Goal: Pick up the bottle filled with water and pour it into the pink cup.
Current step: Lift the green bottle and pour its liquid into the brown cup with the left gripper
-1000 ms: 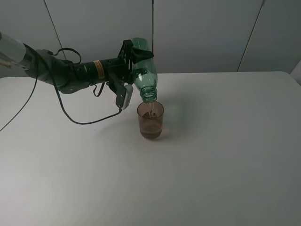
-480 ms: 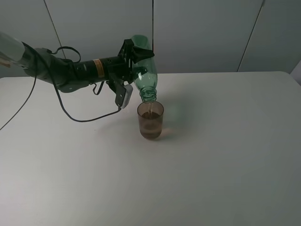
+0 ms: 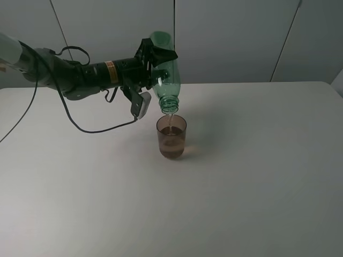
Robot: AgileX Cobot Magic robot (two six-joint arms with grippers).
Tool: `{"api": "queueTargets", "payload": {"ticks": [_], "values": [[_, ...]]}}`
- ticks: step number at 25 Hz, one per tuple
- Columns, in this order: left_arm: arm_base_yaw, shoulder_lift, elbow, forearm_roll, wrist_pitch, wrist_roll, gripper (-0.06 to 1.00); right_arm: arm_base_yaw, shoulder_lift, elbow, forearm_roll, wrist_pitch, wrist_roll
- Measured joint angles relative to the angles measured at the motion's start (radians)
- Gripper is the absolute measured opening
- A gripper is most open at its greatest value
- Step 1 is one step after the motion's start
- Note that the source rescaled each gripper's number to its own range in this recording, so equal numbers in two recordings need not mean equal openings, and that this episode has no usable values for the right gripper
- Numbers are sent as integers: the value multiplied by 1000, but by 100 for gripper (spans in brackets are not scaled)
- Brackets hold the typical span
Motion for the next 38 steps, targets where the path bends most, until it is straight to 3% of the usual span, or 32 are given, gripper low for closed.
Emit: {"api": "queueTargets", "payload": {"ticks": [30,34,38], "values": [[-21,-79,0,41,39,94,0,0,0,0,0,0,0],[-21,-79,2,38,66,35,0,0,0,0,0,0,0],[-21,-79,52,5,70,-95,0,0,0,0,0,0,0]]}}
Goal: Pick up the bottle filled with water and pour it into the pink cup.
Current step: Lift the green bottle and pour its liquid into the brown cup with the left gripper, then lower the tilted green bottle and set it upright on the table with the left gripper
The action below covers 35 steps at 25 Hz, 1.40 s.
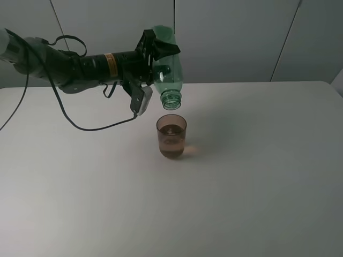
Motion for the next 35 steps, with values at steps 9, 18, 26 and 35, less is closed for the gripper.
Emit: {"api": "queueTargets", "payload": {"ticks": [9,18,26,35], "values": [[10,0,57,-125,12,-468,0,0,0,0,0,0,0],[10,-68,59,-384,265,-1128,0,0,0,0,0,0,0],[41,-250,259,-742,296,-1303,0,0,0,0,0,0,0],[134,-349,545,-1000,183,-1314,0,0,0,0,0,0,0]]}}
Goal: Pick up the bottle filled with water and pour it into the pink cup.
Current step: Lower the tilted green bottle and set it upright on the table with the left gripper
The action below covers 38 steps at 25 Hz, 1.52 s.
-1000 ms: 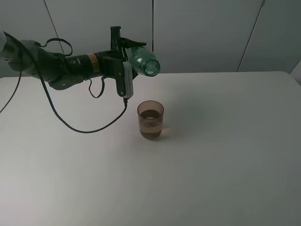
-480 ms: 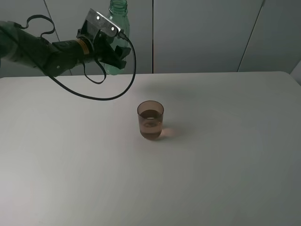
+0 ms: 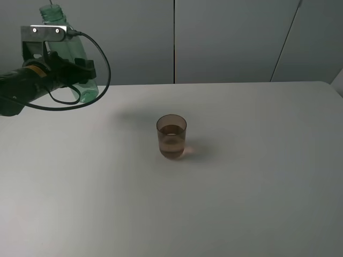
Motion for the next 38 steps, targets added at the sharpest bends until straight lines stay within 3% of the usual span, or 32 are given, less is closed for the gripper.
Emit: {"api": "queueTargets", "payload": {"ticks": [11,19,29,38], "values": [[16,77,31,0,-61,96,0,0,0,0,0,0,0],[16,167,24,39,-181,66,0,0,0,0,0,0,0],[16,263,-41,76,-201,-11,0,0,0,0,0,0,0],[16,291,-51,86,-201,17,0,0,0,0,0,0,0]]}}
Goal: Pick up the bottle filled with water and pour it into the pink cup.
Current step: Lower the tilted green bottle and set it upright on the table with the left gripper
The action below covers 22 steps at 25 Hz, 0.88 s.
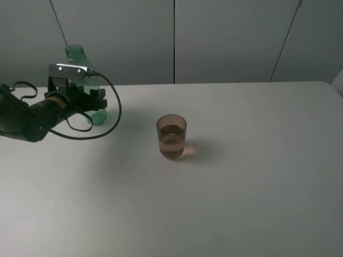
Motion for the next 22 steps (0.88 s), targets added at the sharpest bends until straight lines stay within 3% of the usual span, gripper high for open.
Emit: {"api": "queueTargets", "payload": {"ticks": [9,22], "values": [[0,0,-2,13,8,71,0,0,0,0,0,0,0],[0,0,-2,13,16,-6,0,0,0,0,0,0,0]]}}
